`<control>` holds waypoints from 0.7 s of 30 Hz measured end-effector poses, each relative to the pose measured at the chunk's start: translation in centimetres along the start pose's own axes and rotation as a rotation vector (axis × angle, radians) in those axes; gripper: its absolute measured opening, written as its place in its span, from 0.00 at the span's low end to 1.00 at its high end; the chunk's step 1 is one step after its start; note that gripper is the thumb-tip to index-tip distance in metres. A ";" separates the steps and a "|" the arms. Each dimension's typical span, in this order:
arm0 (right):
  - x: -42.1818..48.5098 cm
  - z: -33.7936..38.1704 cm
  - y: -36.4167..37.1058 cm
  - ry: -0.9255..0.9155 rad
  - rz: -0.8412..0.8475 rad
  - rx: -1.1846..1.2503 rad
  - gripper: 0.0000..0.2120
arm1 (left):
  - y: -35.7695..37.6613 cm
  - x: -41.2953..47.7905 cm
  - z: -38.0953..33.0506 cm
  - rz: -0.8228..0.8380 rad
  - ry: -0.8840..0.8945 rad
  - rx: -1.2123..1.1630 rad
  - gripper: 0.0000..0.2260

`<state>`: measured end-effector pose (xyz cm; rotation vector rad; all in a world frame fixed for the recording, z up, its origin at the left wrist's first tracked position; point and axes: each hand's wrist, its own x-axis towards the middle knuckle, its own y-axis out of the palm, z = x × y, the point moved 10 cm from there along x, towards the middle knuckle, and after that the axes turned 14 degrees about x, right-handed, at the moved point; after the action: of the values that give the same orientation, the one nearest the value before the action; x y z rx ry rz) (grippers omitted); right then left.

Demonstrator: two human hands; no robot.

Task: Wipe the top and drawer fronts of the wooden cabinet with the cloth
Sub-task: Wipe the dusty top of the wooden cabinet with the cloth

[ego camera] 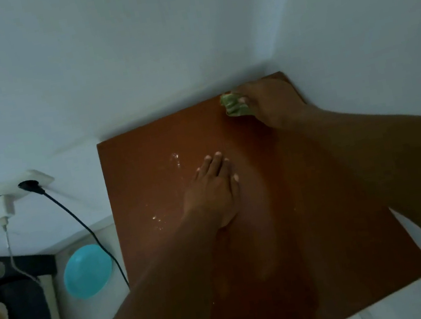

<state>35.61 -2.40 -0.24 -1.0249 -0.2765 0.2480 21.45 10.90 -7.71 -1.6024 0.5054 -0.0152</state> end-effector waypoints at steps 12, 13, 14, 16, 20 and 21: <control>-0.2 -5.3 7.9 0.137 0.255 -0.056 0.26 | -0.4 0.9 0.1 -0.087 0.004 -0.009 0.26; -1.2 -5.3 8.1 0.136 0.221 -0.062 0.26 | -0.3 0.8 0.1 -0.093 0.000 -0.006 0.26; -2.1 -5.1 8.2 0.130 0.204 -0.069 0.26 | -0.1 0.7 0.2 -0.099 -0.007 -0.004 0.26; -4.1 -4.5 8.3 0.124 0.218 -0.081 0.27 | 0.4 0.4 0.1 -0.099 -0.024 -0.011 0.27; -9.7 -2.9 7.7 0.110 0.204 -0.088 0.29 | 2.3 -1.6 -0.9 -0.024 -0.057 -0.017 0.30; -11.4 -2.4 7.7 0.102 0.191 -0.094 0.29 | 2.7 -2.6 -1.2 -0.018 -0.064 -0.001 0.30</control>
<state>25.19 -4.23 -9.28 -1.1553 -0.0981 0.3563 17.89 10.62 -9.37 -1.6028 0.4418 0.0225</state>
